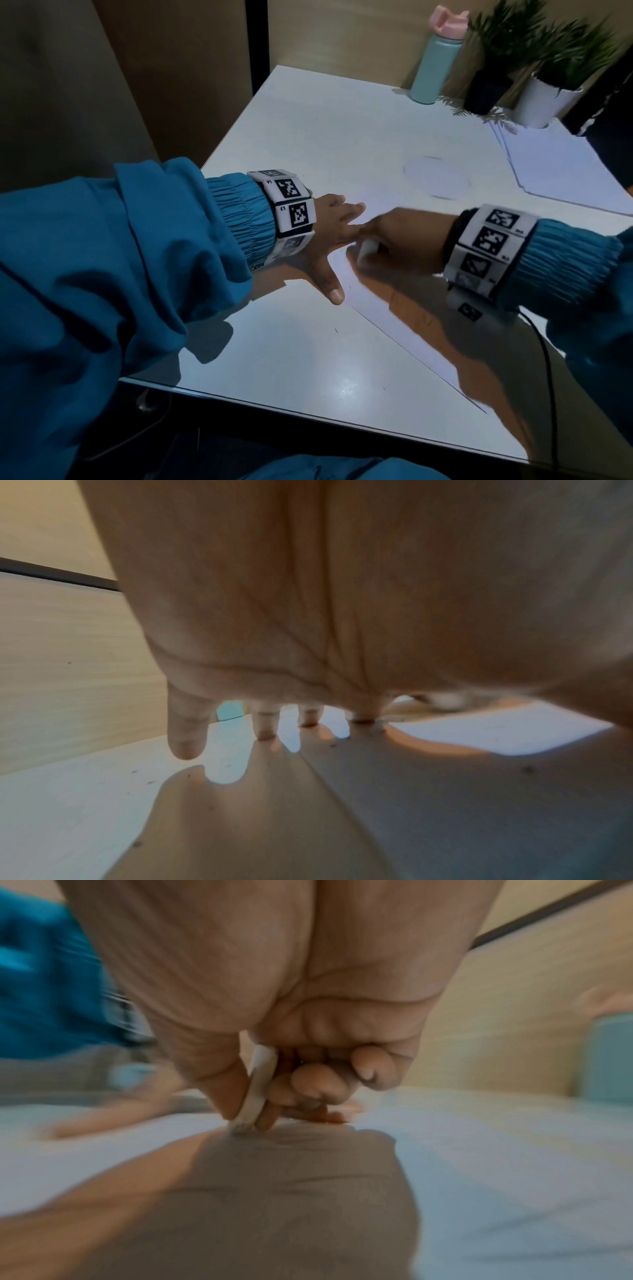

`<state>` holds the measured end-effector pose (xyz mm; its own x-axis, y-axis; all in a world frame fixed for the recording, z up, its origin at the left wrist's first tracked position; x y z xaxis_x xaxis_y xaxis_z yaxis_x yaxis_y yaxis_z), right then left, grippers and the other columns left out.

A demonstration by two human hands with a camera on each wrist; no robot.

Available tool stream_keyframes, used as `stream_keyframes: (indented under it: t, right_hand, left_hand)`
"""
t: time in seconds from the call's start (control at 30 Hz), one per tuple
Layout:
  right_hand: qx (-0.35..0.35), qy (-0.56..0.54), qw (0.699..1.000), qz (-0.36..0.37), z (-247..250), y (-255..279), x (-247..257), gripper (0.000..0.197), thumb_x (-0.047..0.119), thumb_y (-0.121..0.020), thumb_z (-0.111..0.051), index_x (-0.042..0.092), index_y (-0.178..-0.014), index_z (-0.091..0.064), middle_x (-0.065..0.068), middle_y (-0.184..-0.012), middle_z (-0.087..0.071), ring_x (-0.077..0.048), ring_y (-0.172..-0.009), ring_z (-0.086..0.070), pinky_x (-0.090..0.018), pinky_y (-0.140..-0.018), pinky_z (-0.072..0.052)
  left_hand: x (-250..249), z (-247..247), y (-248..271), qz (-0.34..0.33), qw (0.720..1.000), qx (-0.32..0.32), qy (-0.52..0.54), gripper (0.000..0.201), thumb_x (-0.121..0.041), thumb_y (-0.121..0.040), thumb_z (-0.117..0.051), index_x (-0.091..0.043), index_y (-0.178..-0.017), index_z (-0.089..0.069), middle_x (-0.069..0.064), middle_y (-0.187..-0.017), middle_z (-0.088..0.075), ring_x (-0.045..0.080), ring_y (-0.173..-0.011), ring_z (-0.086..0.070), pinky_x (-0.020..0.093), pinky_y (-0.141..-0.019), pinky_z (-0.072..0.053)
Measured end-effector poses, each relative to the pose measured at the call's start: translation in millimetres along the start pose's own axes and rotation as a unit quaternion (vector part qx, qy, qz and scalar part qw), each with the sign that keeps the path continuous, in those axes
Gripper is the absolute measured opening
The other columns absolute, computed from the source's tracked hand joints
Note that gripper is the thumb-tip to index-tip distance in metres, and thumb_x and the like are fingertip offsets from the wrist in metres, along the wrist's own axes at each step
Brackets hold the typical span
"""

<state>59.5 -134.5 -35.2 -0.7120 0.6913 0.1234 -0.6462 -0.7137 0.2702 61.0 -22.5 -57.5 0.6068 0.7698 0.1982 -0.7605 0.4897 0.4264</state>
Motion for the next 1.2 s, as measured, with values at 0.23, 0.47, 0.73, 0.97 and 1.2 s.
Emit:
stream_keyframes:
  t: [0.23, 0.47, 0.73, 0.97, 1.2]
  right_hand:
    - [-0.048, 0.021, 0.996, -0.07, 22.3, -6.4, -54.6, 0.029, 0.029, -0.085, -0.054, 0.026, -0.059, -0.041, 0.006, -0.073, -0.048, -0.025, -0.07, -0.053, -0.032, -0.067, -0.042]
    - [-0.085, -0.047, 0.994, -0.056, 31.8, 14.1, -47.1, 0.023, 0.017, -0.075, -0.067, 0.024, -0.072, -0.045, 0.007, -0.065, -0.052, -0.01, -0.056, -0.045, -0.027, -0.052, -0.035]
    - [-0.039, 0.046, 0.998, -0.024, 23.4, -0.5, -32.5, 0.021, 0.02, -0.088, -0.053, 0.018, -0.105, -0.064, 0.006, -0.091, -0.05, -0.019, -0.082, -0.052, -0.034, -0.075, -0.046]
    - [-0.017, 0.098, 0.994, 0.043, 9.7, 10.1, -7.2, 0.022, 0.034, -0.096, -0.045, 0.018, -0.094, -0.06, 0.001, -0.093, -0.058, -0.023, -0.086, -0.061, -0.033, -0.074, -0.047]
    - [-0.013, 0.153, 0.988, 0.019, 22.8, 0.0, -34.3, 0.019, 0.032, -0.095, -0.043, 0.02, -0.093, -0.057, 0.006, -0.089, -0.048, -0.026, -0.096, -0.061, -0.036, -0.078, -0.048]
  left_hand:
    - [1.0, 0.5, 0.9, 0.007, 1.0, 0.003, -0.004, 0.144, -0.107, -0.034, -0.019, -0.036, -0.152, 0.021, 0.001, -0.165, 0.012, 0.032, -0.151, -0.003, 0.055, -0.113, -0.019]
    - [1.6, 5.5, 10.6, 0.02, 0.999, 0.049, -0.008, 0.134, -0.098, -0.052, -0.048, -0.038, -0.153, 0.016, -0.006, -0.164, 0.013, 0.022, -0.152, 0.005, 0.06, -0.117, -0.009]
    - [-1.0, 10.8, 1.9, 0.023, 0.997, 0.022, 0.063, 0.127, -0.094, -0.059, -0.048, -0.039, -0.152, 0.017, -0.008, -0.164, 0.014, 0.023, -0.152, 0.007, 0.061, -0.118, -0.003]
    - [2.7, 3.2, -5.1, 0.012, 0.999, 0.015, 0.049, 0.135, -0.098, -0.049, -0.045, -0.037, -0.153, 0.016, -0.009, -0.163, 0.017, 0.021, -0.152, 0.008, 0.064, -0.116, -0.008]
    - [2.4, 0.7, -5.9, 0.011, 0.999, 0.014, 0.039, 0.133, -0.093, -0.056, -0.05, -0.032, -0.154, 0.016, -0.006, -0.163, 0.018, 0.022, -0.151, 0.009, 0.063, -0.116, -0.012]
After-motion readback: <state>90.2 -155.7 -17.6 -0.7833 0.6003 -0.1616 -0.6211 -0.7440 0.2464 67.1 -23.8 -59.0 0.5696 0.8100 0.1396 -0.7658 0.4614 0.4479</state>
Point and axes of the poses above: each hand's wrist, its own y-axis away from the middle knuckle, its own z-axis out of the back of the hand, x = y × z, the point moved 5 cm from there along -y, towards the middle knuckle
